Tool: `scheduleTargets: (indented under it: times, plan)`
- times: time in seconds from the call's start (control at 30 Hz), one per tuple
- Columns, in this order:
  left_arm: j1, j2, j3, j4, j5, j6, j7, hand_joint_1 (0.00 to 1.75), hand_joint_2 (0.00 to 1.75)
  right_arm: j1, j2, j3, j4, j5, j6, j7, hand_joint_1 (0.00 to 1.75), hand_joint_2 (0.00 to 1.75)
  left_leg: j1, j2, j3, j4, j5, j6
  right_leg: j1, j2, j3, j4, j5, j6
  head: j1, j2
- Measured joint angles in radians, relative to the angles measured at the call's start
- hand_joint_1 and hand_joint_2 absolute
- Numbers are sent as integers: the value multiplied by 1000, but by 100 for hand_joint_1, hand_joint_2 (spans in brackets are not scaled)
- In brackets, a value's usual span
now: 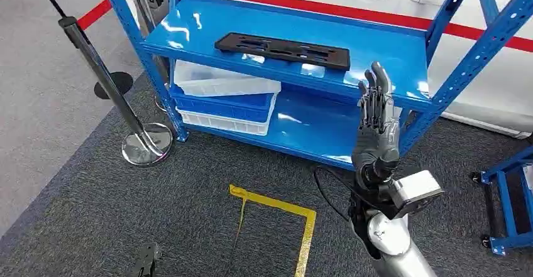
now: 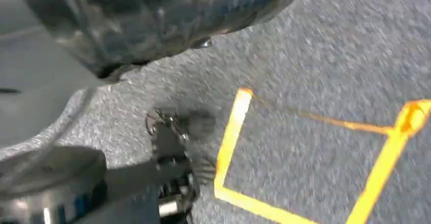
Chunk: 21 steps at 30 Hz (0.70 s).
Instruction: Take the parts from the cabinet and place them on the table.
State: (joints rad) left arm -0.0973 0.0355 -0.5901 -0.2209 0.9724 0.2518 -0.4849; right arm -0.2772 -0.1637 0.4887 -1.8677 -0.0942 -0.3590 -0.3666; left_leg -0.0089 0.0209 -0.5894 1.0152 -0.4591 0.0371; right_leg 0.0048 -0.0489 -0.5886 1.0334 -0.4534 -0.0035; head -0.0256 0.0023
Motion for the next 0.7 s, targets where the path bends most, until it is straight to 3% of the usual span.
scheduleTargets:
  times: [0.03, 0.07, 0.13, 0.2, 0.23, 0.27, 0.33, 0.37, 0.4, 0.5, 0.53, 0.57, 0.6, 0.67, 0.7]
  plan:
    - [3, -2, -1, 0, 0, 0, 1, 0, 0, 0, -3, 0, -4, 2, 0, 0, 0, 0, 13, -7, 10, -12, 9, 3, 0, 0, -4, 9, -9, 6, 0, 0]
    - [3, -2, -1, 0, -2, 0, 1, 0, 0, -1, -7, 2, -5, 3, 0, 0, 0, 0, 12, -15, 12, -18, 12, 5, -2, 20, -12, 36, -30, 12, 3, 0]
    - [2, -2, -2, 0, -2, 2, 2, 0, 0, 0, -11, 3, -7, 4, 0, 1, 0, 0, 12, -31, 9, -17, 14, 9, -7, 39, -76, 180, -108, 17, 9, 0]
    - [1, -2, -3, 0, -2, 3, 2, 0, 0, 7, -12, 5, -7, 4, 0, 2, 0, 0, 12, -50, 7, -15, 15, 10, -12, 44, -137, 302, -149, 22, 8, 0]
    - [1, -2, -6, 0, -2, 3, 2, 0, 0, 9, -14, 6, -7, 5, 0, 2, 0, 0, 12, -60, 7, -13, 14, 9, -15, 44, -137, 297, -131, 26, 9, 0]
    - [0, -3, -13, 0, -2, 4, 2, 0, 0, 9, -19, 7, -7, 5, 0, 4, 0, 0, 13, -65, 7, -9, 12, 8, -19, 45, -112, 244, -89, 28, 8, 0]
    - [1, -7, -18, 0, -5, 9, 11, 0, 0, 9, -24, 10, -8, 5, 0, 7, 0, 0, 17, -77, 7, 3, 3, 3, -25, 48, -30, 72, 4, 29, 9, 0]
    - [1, -7, -18, 0, -8, 10, 16, 0, 0, 10, -26, 11, -8, 4, 1, 7, 0, 0, 18, -80, 3, 8, -2, -3, -24, 58, -9, 35, -12, 27, 8, 0]
    - [0, -7, -19, 0, -11, 12, 21, 0, 0, 9, -26, 13, -10, -1, 2, 7, 0, 0, 12, -84, -6, 24, -6, -9, -21, 64, -3, 13, -12, 21, 12, 0]
    - [1, -8, -21, 0, -13, 18, 24, 0, 0, 15, -28, 15, -11, -13, 2, 6, 0, 0, 17, -85, -10, 15, 1, -23, -15, 65, -13, 21, -7, 6, 9, 0]
    - [1, -7, -22, 0, -13, 19, 24, 0, 0, 16, -29, 15, -11, -13, 2, 5, 0, 0, 18, -80, -13, 20, -7, -28, -23, 62, -9, 10, -2, -3, 11, 0]
    - [1, -9, -24, 0, -14, 19, 25, 0, 0, 16, -29, 15, -11, -14, 3, 5, 0, 0, 17, -55, -23, 44, -25, -33, -22, 60, -7, 8, 0, -7, 8, 0]
    - [-2, -10, -28, 0, -15, 19, 28, 0, 0, 16, -29, 15, -11, -14, 4, 2, 0, 0, 18, -42, -46, 96, -57, -37, -22, 58, -7, 7, 0, -12, -3, 0]
    - [-6, -12, -32, 0, -18, 19, 35, 0, 0, 20, -29, 15, -11, -15, 9, 1, 0, 0, 22, -35, -116, 245, -121, -43, -20, 51, -8, 8, -1, -16, -3, 0]
    - [-6, -13, -35, 0, -18, 19, 36, 0, 0, 22, -29, 15, -11, -15, 11, 1, 0, 0, 21, -34, -144, 299, -134, -44, -19, 48, -8, 8, -1, -16, -3, 0]
